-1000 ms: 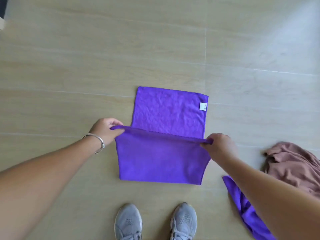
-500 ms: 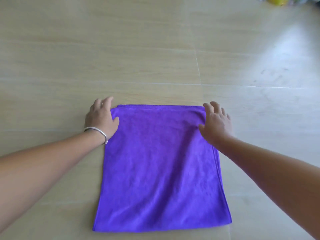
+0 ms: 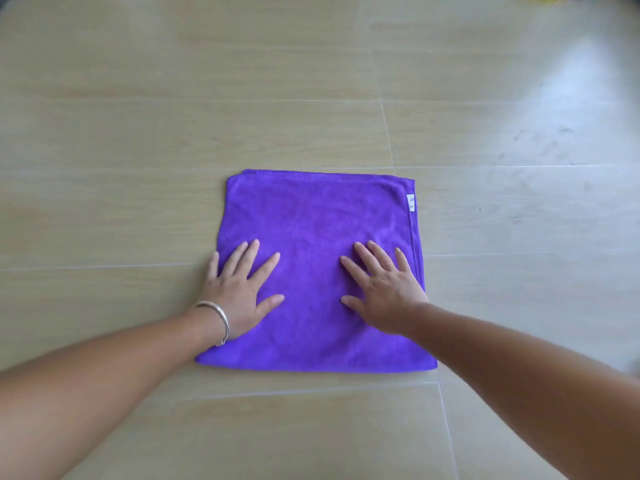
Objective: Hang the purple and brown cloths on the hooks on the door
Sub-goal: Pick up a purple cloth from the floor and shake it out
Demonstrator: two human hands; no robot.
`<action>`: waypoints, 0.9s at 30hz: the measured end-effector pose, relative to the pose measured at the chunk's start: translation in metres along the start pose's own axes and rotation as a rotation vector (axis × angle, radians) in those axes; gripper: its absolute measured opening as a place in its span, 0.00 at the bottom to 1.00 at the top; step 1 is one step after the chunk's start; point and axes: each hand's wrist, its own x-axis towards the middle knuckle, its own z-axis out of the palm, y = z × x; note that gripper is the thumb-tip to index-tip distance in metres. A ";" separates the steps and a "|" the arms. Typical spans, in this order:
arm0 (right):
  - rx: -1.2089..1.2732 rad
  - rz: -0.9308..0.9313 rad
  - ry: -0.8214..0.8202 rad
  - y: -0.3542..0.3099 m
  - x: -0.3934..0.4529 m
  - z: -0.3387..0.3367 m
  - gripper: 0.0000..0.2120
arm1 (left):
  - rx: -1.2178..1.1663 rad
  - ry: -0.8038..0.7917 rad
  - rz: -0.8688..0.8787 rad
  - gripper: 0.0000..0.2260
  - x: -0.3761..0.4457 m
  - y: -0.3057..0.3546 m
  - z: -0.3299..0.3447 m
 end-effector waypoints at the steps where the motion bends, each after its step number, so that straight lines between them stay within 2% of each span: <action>1: -0.016 0.033 0.001 0.000 0.008 -0.005 0.33 | -0.001 -0.006 -0.028 0.32 0.010 -0.003 -0.006; 4: 0.023 0.022 0.012 -0.007 -0.001 0.001 0.32 | -0.039 0.022 0.015 0.29 0.008 0.004 -0.008; 8: 0.063 -0.102 0.048 -0.007 -0.045 0.022 0.33 | 0.033 0.119 0.336 0.30 -0.040 0.018 0.006; 10: 0.030 -0.203 0.039 0.003 -0.064 0.030 0.34 | 0.088 0.128 0.430 0.31 -0.063 0.017 0.013; 14: -0.035 -0.289 0.033 0.021 -0.083 0.033 0.36 | 0.140 0.153 0.465 0.31 -0.079 0.004 0.021; 22: -0.151 -0.371 0.128 0.027 -0.078 0.033 0.27 | 0.120 0.222 0.551 0.22 -0.066 -0.021 0.015; 27: -0.145 -0.269 0.074 0.021 -0.087 0.008 0.23 | 0.124 0.178 0.487 0.21 -0.073 -0.017 0.002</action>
